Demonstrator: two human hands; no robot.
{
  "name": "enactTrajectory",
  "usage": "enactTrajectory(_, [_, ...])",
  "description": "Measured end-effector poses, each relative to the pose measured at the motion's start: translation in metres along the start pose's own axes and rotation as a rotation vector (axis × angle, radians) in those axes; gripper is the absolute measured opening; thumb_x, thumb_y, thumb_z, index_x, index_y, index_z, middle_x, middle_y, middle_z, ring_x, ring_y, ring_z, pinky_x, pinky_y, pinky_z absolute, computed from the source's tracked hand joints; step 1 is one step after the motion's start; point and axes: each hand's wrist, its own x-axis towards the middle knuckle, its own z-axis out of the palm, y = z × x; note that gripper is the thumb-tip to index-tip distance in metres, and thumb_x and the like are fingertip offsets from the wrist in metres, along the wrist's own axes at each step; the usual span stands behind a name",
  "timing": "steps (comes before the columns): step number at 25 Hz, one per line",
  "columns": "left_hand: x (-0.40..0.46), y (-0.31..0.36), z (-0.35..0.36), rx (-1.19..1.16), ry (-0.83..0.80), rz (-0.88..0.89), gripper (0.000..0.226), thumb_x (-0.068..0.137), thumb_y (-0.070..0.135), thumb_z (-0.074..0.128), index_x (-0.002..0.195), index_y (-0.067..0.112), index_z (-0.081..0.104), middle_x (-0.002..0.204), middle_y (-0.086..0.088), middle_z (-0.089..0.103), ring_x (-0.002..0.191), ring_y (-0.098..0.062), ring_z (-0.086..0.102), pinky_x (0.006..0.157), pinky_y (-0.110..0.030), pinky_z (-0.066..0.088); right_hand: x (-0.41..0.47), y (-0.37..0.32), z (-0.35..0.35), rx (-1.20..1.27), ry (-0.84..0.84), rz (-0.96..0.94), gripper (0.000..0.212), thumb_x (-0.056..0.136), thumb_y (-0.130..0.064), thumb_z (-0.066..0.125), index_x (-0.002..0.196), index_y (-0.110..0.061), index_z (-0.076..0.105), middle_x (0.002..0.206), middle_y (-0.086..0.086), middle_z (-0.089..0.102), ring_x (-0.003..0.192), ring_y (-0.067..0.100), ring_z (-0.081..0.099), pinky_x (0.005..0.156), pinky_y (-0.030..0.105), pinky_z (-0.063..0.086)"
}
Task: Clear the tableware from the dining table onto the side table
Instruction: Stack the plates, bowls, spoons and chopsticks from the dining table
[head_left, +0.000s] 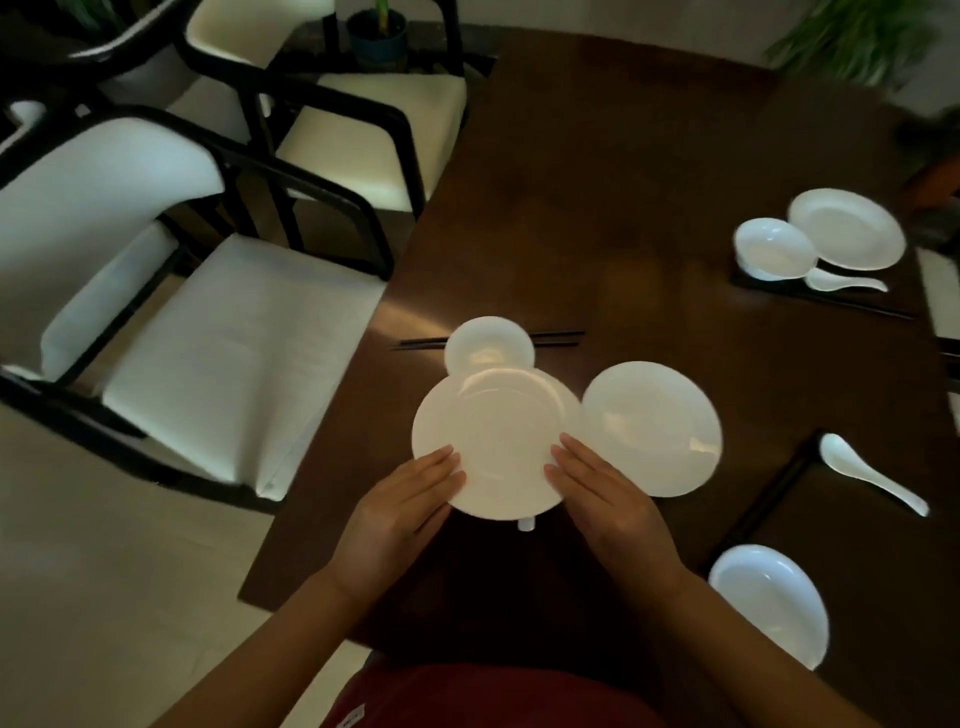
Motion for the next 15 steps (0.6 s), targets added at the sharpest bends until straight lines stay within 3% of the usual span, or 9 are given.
enactTrajectory(2, [0.033, 0.015, 0.021, -0.017, -0.043, 0.093, 0.031, 0.09, 0.021, 0.052, 0.111, 0.003, 0.066, 0.118, -0.014, 0.065, 0.114, -0.026, 0.059, 0.096, -0.043, 0.045, -0.013, 0.023, -0.023, -0.043, 0.029, 0.076, 0.037, 0.098, -0.022, 0.039, 0.11, 0.0, 0.066, 0.117, 0.019, 0.064, 0.113, 0.031, 0.058, 0.092, 0.047, 0.049])
enactTrajectory(5, [0.075, 0.036, 0.065, -0.02, -0.123, 0.192, 0.036, 0.073, 0.004, 0.075, 0.108, 0.002, 0.068, 0.114, -0.015, 0.067, 0.109, -0.026, 0.062, 0.094, -0.042, 0.045, -0.036, 0.062, -0.047, -0.161, 0.017, 0.154, 0.023, 0.08, -0.003, 0.066, 0.102, 0.004, 0.069, 0.11, 0.023, 0.067, 0.104, 0.038, 0.062, 0.077, 0.054, 0.056])
enactTrajectory(8, [0.095, 0.051, 0.102, -0.084, -0.206, 0.174, 0.039, 0.071, 0.002, 0.076, 0.109, 0.003, 0.067, 0.114, -0.015, 0.067, 0.108, -0.028, 0.062, 0.089, -0.044, 0.049, -0.057, 0.09, -0.058, -0.146, -0.026, 0.27, 0.042, 0.059, 0.009, 0.081, 0.099, 0.004, 0.07, 0.107, 0.023, 0.068, 0.101, 0.039, 0.064, 0.076, 0.051, 0.056])
enactTrajectory(15, [0.108, 0.051, 0.144, -0.06, -0.281, 0.201, 0.038, 0.075, 0.006, 0.074, 0.112, 0.005, 0.066, 0.117, -0.014, 0.066, 0.112, -0.027, 0.06, 0.095, -0.043, 0.043, -0.078, 0.122, -0.056, -0.116, -0.117, 0.327, 0.045, 0.058, 0.008, 0.082, 0.1, 0.002, 0.07, 0.108, 0.021, 0.069, 0.102, 0.037, 0.064, 0.077, 0.048, 0.055])
